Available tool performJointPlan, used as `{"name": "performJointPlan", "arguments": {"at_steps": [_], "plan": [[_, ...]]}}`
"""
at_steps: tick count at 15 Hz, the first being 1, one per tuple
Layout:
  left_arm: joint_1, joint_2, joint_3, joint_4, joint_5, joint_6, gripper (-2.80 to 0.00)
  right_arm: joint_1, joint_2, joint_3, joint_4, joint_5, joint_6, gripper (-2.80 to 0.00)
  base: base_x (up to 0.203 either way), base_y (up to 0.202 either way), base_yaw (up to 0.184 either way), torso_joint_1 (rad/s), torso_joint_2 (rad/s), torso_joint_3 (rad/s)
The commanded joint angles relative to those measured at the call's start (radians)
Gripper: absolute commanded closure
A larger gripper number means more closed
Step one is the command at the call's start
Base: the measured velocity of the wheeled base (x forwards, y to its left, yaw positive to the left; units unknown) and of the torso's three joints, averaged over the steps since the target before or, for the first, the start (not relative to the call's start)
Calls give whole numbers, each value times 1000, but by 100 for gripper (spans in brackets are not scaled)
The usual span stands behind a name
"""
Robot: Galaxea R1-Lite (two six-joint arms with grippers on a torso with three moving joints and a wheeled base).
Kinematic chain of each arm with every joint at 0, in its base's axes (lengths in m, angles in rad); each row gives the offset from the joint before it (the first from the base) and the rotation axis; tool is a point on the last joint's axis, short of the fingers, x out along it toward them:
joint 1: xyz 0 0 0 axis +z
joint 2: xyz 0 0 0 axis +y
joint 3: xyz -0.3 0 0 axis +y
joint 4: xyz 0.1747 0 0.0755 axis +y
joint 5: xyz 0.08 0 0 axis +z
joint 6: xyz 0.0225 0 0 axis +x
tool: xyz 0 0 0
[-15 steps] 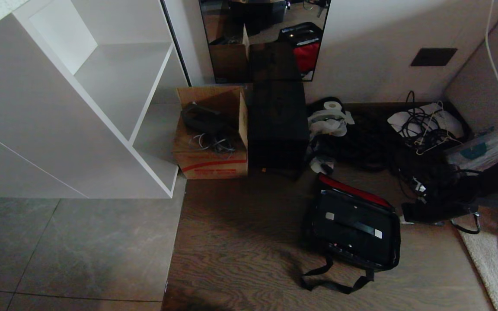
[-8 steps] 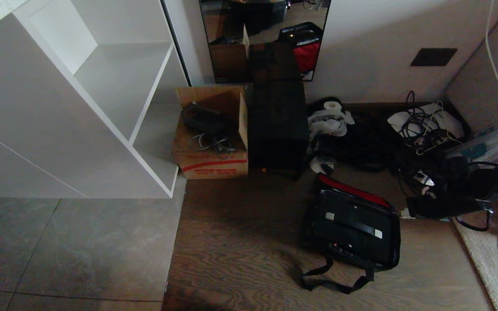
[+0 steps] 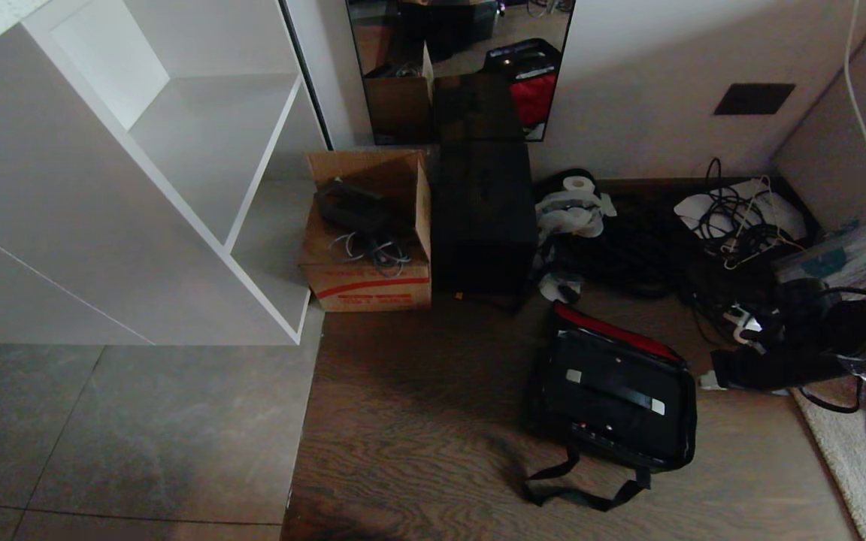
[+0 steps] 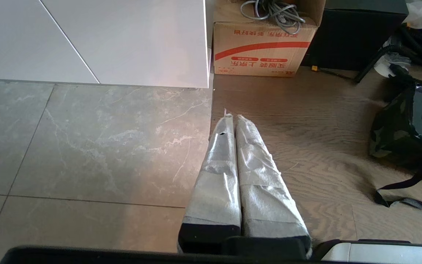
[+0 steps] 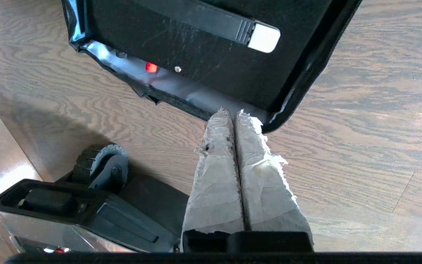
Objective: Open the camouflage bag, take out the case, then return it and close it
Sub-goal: Grip the handle
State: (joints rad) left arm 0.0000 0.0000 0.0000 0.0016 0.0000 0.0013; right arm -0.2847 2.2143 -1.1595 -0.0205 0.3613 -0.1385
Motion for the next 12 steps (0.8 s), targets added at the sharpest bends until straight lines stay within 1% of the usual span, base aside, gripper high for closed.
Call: {"name": "performJointPlan", "arguments": {"at_steps": [1, 4, 12], "plan": [[0, 0, 0, 1, 0, -1, 0, 1, -17, 47, -32, 1, -2, 0, 0, 0, 0, 0, 0, 0], [0, 0, -2, 3, 0, 0, 0, 1, -33, 87, -76, -1, -3, 0, 0, 0, 0, 1, 1, -30], [0, 0, -1, 1, 1, -1, 0, 10, -27, 86, -87, -4, -3, 0, 0, 0, 0, 3, 2, -182]]}}
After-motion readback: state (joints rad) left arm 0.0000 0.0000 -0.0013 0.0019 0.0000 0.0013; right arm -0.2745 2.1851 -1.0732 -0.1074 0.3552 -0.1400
